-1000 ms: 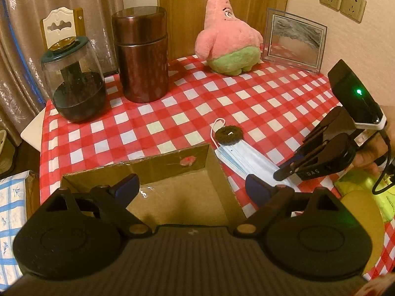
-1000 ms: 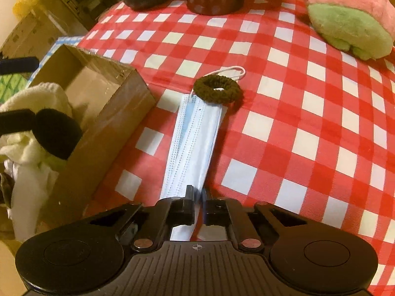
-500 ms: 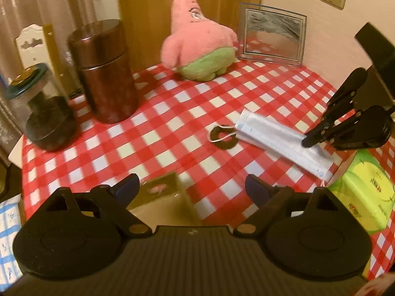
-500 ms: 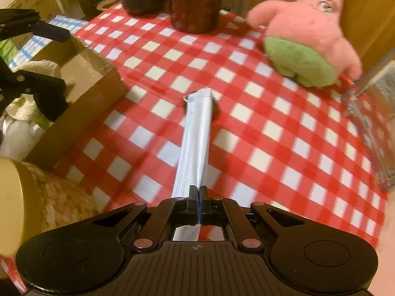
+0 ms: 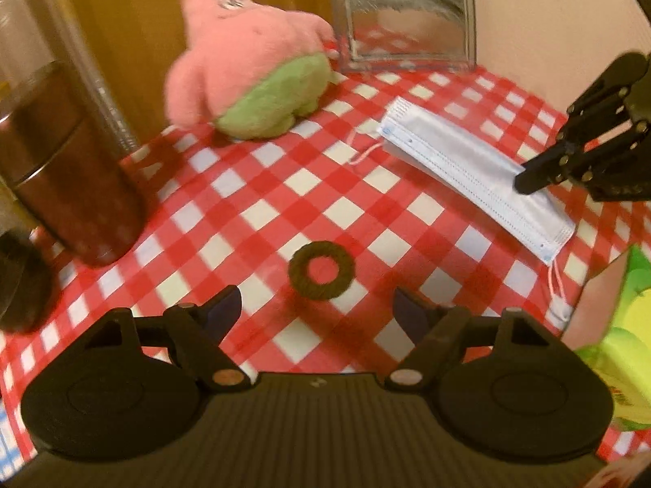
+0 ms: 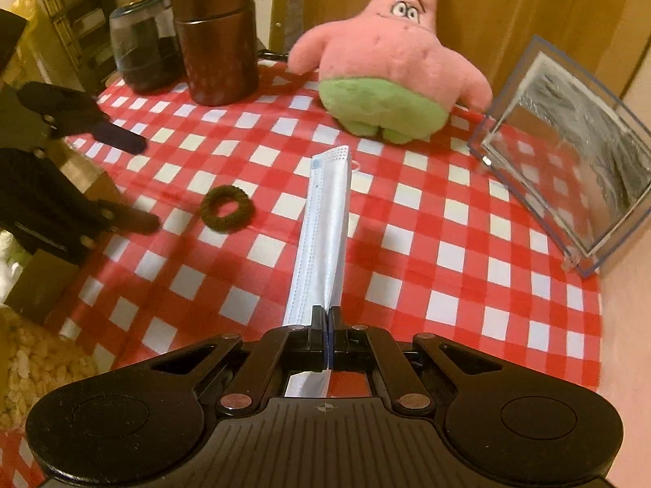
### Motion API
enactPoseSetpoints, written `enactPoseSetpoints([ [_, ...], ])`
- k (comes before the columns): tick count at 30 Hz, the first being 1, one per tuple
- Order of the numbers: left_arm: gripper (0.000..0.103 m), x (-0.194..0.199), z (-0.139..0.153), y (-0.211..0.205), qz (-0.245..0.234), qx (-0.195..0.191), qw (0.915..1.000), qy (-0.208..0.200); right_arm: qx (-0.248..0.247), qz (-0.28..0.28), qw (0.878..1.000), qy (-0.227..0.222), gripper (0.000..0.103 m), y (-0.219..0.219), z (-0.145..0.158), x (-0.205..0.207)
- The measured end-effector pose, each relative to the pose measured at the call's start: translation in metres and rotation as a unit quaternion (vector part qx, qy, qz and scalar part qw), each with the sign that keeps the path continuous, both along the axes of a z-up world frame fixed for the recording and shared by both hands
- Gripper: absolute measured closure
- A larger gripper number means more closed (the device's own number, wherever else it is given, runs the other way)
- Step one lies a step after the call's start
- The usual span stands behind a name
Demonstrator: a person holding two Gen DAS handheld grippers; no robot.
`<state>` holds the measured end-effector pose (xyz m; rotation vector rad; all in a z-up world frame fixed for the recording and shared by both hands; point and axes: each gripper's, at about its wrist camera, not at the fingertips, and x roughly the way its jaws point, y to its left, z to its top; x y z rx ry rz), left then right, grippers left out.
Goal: Organize soft objects
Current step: 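Grasp the dark scrunchie with the left gripper while the right lifts the mask, then carry the scrunchie and mask over the tray and open both grippers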
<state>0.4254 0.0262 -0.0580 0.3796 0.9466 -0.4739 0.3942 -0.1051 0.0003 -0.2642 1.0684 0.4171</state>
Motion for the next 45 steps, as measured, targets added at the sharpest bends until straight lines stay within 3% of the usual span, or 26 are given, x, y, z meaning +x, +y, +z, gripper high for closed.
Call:
enactPoseSetpoints([
  [12, 0.027, 0.041, -0.043, -0.027, -0.029, 0.027, 0.9988, 0.028, 0.032, -0.018, 0.999, -0.001, 0.103, -0.030, -0.026, 0.004],
  [15, 0.038, 0.045, -0.050, -0.029, -0.027, 0.021, 0.9988, 0.036, 0.034, -0.025, 0.999, -0.001, 0.103, -0.034, -0.031, 0.007],
  [22, 0.085, 0.048, -0.049, -0.020, 0.006, 0.014, 0.9993, 0.033, 0.038, -0.031, 0.999, -0.003, 0.103, -0.036, -0.036, 0.011],
  [33, 0.089, 0.020, 0.006, 0.012, 0.054, -0.022, 0.9983, 0.005, 0.047, -0.032, 0.998, -0.010, 0.103, -0.028, -0.017, 0.006],
  [45, 0.089, -0.071, 0.091, 0.034, 0.087, -0.062, 0.9938, -0.031, 0.063, -0.015, 0.997, -0.050, 0.103, -0.002, 0.070, -0.044],
])
